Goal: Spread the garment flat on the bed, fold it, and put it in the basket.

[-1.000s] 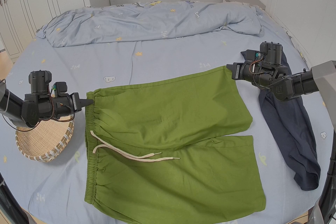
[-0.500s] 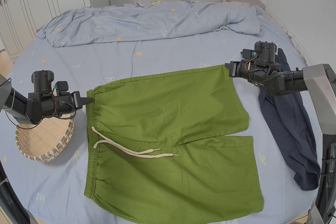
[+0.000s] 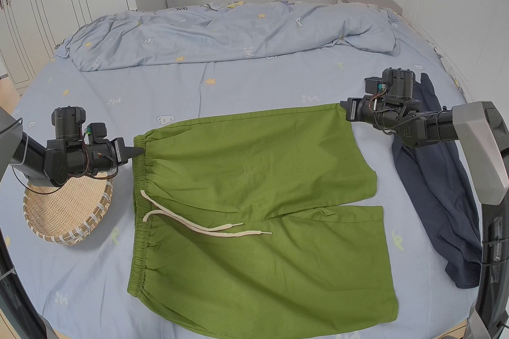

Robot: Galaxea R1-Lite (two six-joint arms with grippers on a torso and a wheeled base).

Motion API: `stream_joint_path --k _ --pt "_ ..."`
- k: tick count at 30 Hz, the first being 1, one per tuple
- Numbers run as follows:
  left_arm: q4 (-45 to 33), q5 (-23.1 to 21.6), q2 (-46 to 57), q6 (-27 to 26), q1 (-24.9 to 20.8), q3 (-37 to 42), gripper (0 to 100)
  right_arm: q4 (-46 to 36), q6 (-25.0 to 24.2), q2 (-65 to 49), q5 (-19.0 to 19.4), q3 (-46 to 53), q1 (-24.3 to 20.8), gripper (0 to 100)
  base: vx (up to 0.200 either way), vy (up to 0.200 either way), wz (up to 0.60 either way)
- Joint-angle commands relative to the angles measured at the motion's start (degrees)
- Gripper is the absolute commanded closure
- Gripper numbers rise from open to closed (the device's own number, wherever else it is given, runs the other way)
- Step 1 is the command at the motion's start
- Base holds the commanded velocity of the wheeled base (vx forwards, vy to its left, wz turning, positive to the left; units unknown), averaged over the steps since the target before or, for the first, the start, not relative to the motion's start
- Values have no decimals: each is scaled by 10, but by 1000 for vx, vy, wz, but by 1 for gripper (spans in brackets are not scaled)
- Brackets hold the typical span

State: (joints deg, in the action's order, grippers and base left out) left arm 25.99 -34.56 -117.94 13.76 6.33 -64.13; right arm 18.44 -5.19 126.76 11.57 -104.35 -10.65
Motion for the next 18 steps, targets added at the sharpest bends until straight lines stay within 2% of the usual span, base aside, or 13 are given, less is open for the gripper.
stream_joint_path --k 1,11,18 --pt "0 0 -5 0 -4 -2 0 -11 -1 7 0 -11 -2 0 0 0 0" --pt "0 2 4 -1 -18 2 0 -16 -3 7 -6 -13 -1 0 0 0 0" --pt "0 21 80 0 -24 52 0 -16 -2 -64 -44 47 8 0 0 0 0"
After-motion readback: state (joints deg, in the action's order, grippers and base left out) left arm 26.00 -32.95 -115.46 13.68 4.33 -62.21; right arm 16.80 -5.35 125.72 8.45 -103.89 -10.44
